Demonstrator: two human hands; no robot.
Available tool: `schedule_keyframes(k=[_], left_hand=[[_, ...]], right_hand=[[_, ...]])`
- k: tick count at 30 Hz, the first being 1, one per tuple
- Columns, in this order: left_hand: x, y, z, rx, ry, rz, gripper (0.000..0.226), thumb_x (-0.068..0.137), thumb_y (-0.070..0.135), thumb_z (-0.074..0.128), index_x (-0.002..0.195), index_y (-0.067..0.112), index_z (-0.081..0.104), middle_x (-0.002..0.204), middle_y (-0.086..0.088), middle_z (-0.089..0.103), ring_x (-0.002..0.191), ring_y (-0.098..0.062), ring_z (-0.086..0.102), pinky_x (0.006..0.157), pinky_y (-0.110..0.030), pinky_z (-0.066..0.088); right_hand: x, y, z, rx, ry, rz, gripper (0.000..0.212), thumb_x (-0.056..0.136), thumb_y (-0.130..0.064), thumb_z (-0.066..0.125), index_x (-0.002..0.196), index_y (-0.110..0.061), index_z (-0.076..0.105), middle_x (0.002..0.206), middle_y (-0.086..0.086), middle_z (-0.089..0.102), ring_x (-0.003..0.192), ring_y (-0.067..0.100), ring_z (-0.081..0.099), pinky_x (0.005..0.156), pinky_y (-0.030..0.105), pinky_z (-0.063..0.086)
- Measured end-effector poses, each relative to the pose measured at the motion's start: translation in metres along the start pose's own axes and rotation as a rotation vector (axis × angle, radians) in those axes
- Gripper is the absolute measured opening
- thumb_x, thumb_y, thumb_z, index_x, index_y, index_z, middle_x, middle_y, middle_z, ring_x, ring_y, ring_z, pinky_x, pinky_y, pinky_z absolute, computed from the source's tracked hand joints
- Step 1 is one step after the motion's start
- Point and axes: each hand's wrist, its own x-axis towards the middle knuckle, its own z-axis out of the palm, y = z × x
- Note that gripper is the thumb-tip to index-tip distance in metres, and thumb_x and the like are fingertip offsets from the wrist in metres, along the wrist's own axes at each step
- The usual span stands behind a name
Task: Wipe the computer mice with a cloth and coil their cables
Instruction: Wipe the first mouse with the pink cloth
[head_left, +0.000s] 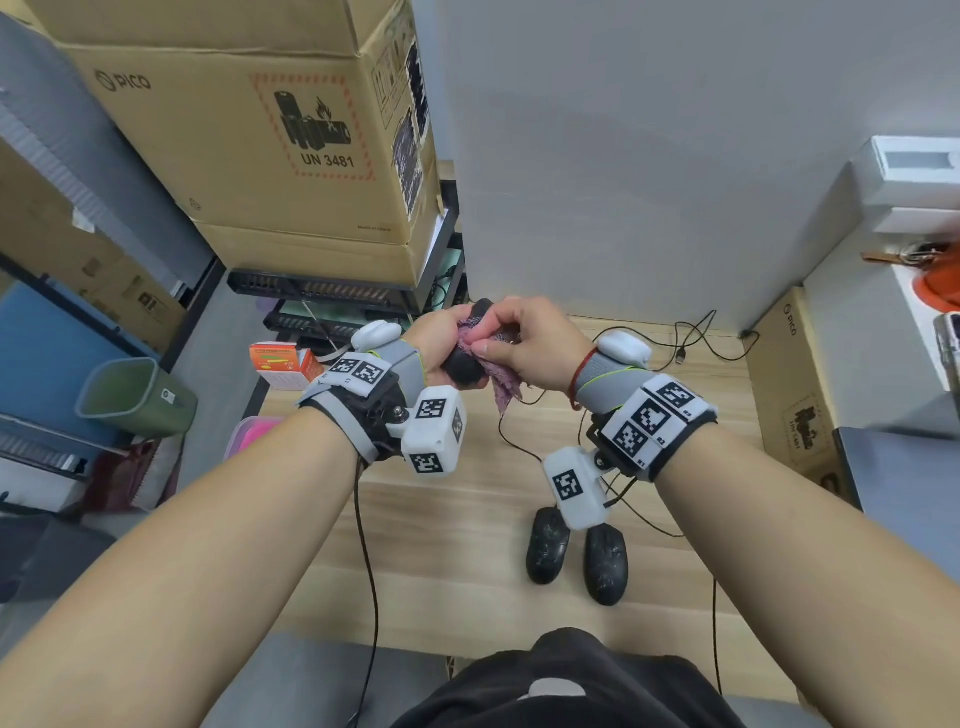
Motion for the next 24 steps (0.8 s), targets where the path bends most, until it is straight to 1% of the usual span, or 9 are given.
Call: schedule_keyframes(k=[3, 7, 10, 14, 16, 19, 20, 22, 24], left_hand=[[-0.002, -0.002, 0.0, 0.09, 0.001, 0.007, 0.029, 0.101, 0.037, 0.044, 0.095, 0.013, 0.058, 0.072, -0.012, 0.06, 0.054, -0.024, 0.057, 0.053, -0.028, 0.048], [-0.002, -0.007, 0.007, 0.093, -0.003, -0.003, 0.03, 0.104, 0.037, 0.039, 0.104, 0.014, 0.059, 0.078, -0.016, 0.064, 0.053, -0.027, 0.061, 0.052, -0.029, 0.051], [-0.001, -0.004, 0.008, -0.003, 0.033, -0.023, 0.025, 0.1, 0.032, 0.044, 0.095, 0.011, 0.057, 0.069, -0.011, 0.059, 0.054, -0.024, 0.057, 0.053, -0.026, 0.048], [0.003, 0.002, 0.0, -0.179, 0.07, -0.021, 0.043, 0.104, 0.032, 0.035, 0.08, 0.005, 0.058, 0.058, -0.013, 0.065, 0.045, -0.023, 0.063, 0.049, -0.03, 0.055], [0.003, 0.004, -0.002, -0.187, 0.075, -0.034, 0.045, 0.105, 0.038, 0.032, 0.094, 0.005, 0.06, 0.069, -0.014, 0.072, 0.053, -0.024, 0.069, 0.055, -0.034, 0.058], [0.003, 0.005, -0.008, -0.139, 0.052, -0.026, 0.047, 0.104, 0.041, 0.034, 0.133, 0.009, 0.053, 0.114, -0.015, 0.069, 0.092, -0.03, 0.068, 0.078, -0.047, 0.056], [0.002, 0.005, -0.01, -0.125, 0.027, -0.02, 0.045, 0.104, 0.039, 0.037, 0.14, 0.014, 0.049, 0.12, -0.016, 0.065, 0.099, -0.033, 0.064, 0.085, -0.053, 0.053], [0.001, 0.001, -0.01, -0.095, -0.02, 0.0, 0.042, 0.104, 0.034, 0.042, 0.144, 0.023, 0.042, 0.111, -0.016, 0.061, 0.092, -0.035, 0.062, 0.086, -0.055, 0.051], [0.0, -0.003, -0.009, -0.097, -0.05, 0.021, 0.042, 0.102, 0.029, 0.046, 0.144, 0.025, 0.04, 0.095, -0.014, 0.059, 0.076, -0.031, 0.061, 0.077, -0.046, 0.049]], right_hand=[[0.006, 0.007, -0.006, 0.084, 0.159, 0.094, 0.018, 0.084, -0.016, 0.074, 0.074, -0.03, 0.066, 0.07, -0.017, 0.064, 0.065, -0.007, 0.06, 0.072, 0.021, 0.05], [0.01, 0.013, -0.01, 0.077, 0.302, 0.218, 0.017, 0.086, -0.018, 0.071, 0.075, -0.03, 0.066, 0.084, -0.005, 0.072, 0.086, 0.016, 0.069, 0.089, 0.038, 0.055], [0.007, 0.006, 0.001, 0.075, 0.245, 0.188, 0.018, 0.086, -0.02, 0.071, 0.072, -0.03, 0.064, 0.071, -0.009, 0.067, 0.075, 0.019, 0.067, 0.084, 0.041, 0.056], [-0.001, -0.004, 0.014, -0.017, 0.066, 0.023, 0.014, 0.08, -0.02, 0.076, 0.076, -0.032, 0.071, 0.077, -0.013, 0.065, 0.079, 0.013, 0.064, 0.078, 0.028, 0.051], [-0.002, -0.004, 0.014, -0.039, 0.048, 0.016, 0.013, 0.079, -0.02, 0.077, 0.077, -0.031, 0.072, 0.076, -0.015, 0.065, 0.078, 0.011, 0.064, 0.076, 0.026, 0.05], [0.003, -0.001, 0.007, 0.039, 0.115, 0.102, 0.014, 0.081, -0.019, 0.076, 0.076, -0.031, 0.069, 0.07, -0.011, 0.068, 0.073, 0.015, 0.068, 0.077, 0.031, 0.056], [0.005, 0.001, 0.004, 0.048, 0.15, 0.128, 0.013, 0.082, -0.018, 0.075, 0.077, -0.029, 0.069, 0.071, -0.006, 0.069, 0.075, 0.02, 0.069, 0.08, 0.036, 0.057], [0.011, 0.001, -0.002, 0.017, 0.214, 0.151, 0.009, 0.083, -0.019, 0.074, 0.08, -0.026, 0.07, 0.077, -0.002, 0.071, 0.082, 0.023, 0.07, 0.084, 0.041, 0.055], [0.013, 0.001, -0.006, 0.005, 0.223, 0.136, 0.007, 0.083, -0.02, 0.075, 0.082, -0.027, 0.072, 0.079, -0.006, 0.07, 0.083, 0.019, 0.068, 0.086, 0.038, 0.054]])
